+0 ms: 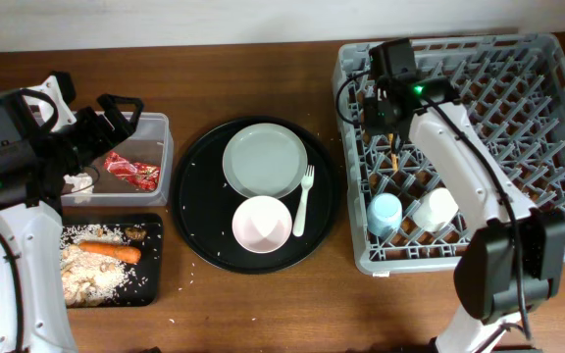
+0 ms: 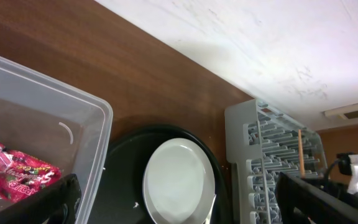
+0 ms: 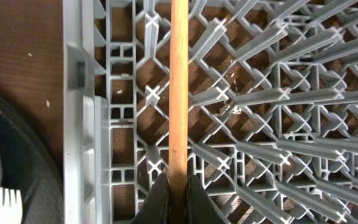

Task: Sort waste into correct bins and load items into the dishwasher rack
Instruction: 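Insert the chopstick upright into the rack and release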

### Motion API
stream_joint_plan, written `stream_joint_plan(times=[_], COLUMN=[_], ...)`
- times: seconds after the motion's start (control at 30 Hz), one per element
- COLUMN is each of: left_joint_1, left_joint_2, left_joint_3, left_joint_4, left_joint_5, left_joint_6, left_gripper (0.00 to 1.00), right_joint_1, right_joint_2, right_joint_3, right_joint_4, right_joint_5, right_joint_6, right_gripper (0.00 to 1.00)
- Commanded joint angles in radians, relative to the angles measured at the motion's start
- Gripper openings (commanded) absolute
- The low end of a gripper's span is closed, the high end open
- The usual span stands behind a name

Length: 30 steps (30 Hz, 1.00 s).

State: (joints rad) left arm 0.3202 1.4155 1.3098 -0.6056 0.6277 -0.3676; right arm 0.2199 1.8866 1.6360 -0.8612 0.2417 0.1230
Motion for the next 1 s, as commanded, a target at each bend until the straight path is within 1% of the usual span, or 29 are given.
stream_joint_plan(times=[0.0,0.1,0.13,0.3,0.37,0.47,0.5,0.53,0.6,0.73,0.8,0.83,0.9,0.93,0.97], left_joint_1=[0.002,0.002,0.002,0.002,0.002,0.002,0.002,0.002,0.002,0.002,0.002,0.002,0.002,0.002,0.002], left_joint_2=[-0.008,-0.008,-0.008,-0.008,-0.008,-0.008,-0.008,-0.008,-0.008,-0.008,-0.008,-0.008,-0.008,-0.008,-0.008], left_joint_3=[0.002,0.002,0.002,0.002,0.002,0.002,0.002,0.002,0.002,0.002,0.002,0.002,0.002,0.002,0.002], left_joint_4=[0.001,0.001,0.001,0.001,0.001,0.001,0.001,0.001,0.001,0.001,0.001,0.001,0.001,0.001,0.001], left_joint_5=[0.0,0.0,0.0,0.0,0.0,0.0,0.0,0.0,0.0,0.0,0.0,0.0,0.0,0.0,0.0], left_joint_6=[-0.006,-0.006,-0.006,-0.006,-0.006,-0.006,-0.006,-0.006,-0.006,-0.006,-0.006,-0.006,-0.006,-0.006,-0.006], left_gripper=[0.99,0.99,0.99,0.99,0.99,0.99,0.99,0.99,0.99,0.99,0.99,0.99,0.99,0.99,0.99], right_joint_1=[-0.006,-0.006,-0.007,-0.07,-0.069,-0.07,-0.07,-0.07,-0.07,-0.07,-0.068,-0.054,-0.002,0.04,0.072], right_joint_2=[0.03,0.035,0.035,0.035,0.035,0.035,0.035,0.035,0.035,0.045,0.013,-0.029,-0.063,-0.068,-0.063], right_joint_3=[-0.004,-0.005,-0.012,-0.06,-0.09,-0.09,-0.09,-0.092,-0.092,-0.095,-0.03,0.06,0.134,0.134,0.131], right_joint_4=[0.037,0.059,0.068,0.104,0.137,0.143,0.146,0.154,0.155,0.167,0.109,0.001,-0.126,-0.189,-0.237], right_joint_5=[-0.002,-0.002,0.0,-0.016,-0.055,-0.061,-0.093,-0.111,-0.111,-0.111,-0.13,-0.213,-0.235,-0.235,-0.235], right_joint_6=[-0.023,-0.023,-0.023,-0.022,-0.023,-0.023,-0.04,-0.064,-0.064,-0.064,-0.063,-0.022,0.088,0.179,0.249], right_gripper=[0.05,0.06,0.12,0.11,0.11,0.11,0.11,0.12,0.18,0.22,0.25,0.26,0.26,0.25,0.17])
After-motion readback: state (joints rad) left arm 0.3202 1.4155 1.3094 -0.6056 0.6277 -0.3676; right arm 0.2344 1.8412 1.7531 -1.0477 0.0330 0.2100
